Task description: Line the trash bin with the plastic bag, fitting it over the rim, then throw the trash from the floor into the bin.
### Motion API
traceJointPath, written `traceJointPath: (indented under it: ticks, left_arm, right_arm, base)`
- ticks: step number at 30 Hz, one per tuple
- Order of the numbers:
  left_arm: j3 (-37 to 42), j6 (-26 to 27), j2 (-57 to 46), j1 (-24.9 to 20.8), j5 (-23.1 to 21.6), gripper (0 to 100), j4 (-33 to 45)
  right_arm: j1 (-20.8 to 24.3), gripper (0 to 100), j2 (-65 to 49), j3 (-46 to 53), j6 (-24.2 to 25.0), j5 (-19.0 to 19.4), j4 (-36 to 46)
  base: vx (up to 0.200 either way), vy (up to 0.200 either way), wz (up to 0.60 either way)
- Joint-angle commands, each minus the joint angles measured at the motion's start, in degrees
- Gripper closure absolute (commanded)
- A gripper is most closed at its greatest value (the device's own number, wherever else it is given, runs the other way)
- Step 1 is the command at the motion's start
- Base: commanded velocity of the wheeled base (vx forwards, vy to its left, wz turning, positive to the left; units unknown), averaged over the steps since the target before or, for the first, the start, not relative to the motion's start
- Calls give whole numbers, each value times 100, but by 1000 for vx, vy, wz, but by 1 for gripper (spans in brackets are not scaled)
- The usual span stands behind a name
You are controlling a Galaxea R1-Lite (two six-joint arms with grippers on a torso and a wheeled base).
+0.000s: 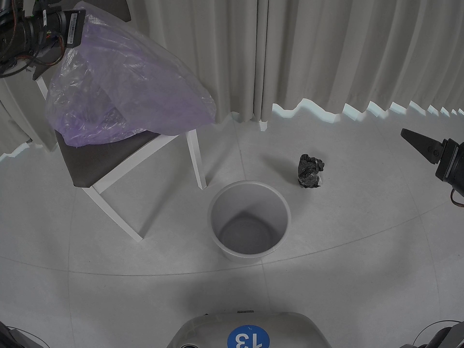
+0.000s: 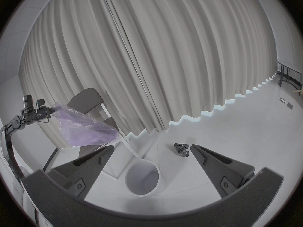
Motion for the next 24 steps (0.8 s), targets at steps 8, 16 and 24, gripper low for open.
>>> traceJointPath:
  ticks: [8,16,24]
  left_arm:
    - [223,-166,-473,-241,-34,100,289]
    - [223,-157,-508,-417,-193,100,271]
    - [197,-52,-500,-681,-280,100,271]
  right_arm:
    - [25,0,16,75,-17,3,30]
    - [25,0,7,171,-122,-6,3]
    - [25,0,148,171,-70,11,-6]
  base:
    - [0,0,0]
    - [0,0,0]
    - [0,0,0]
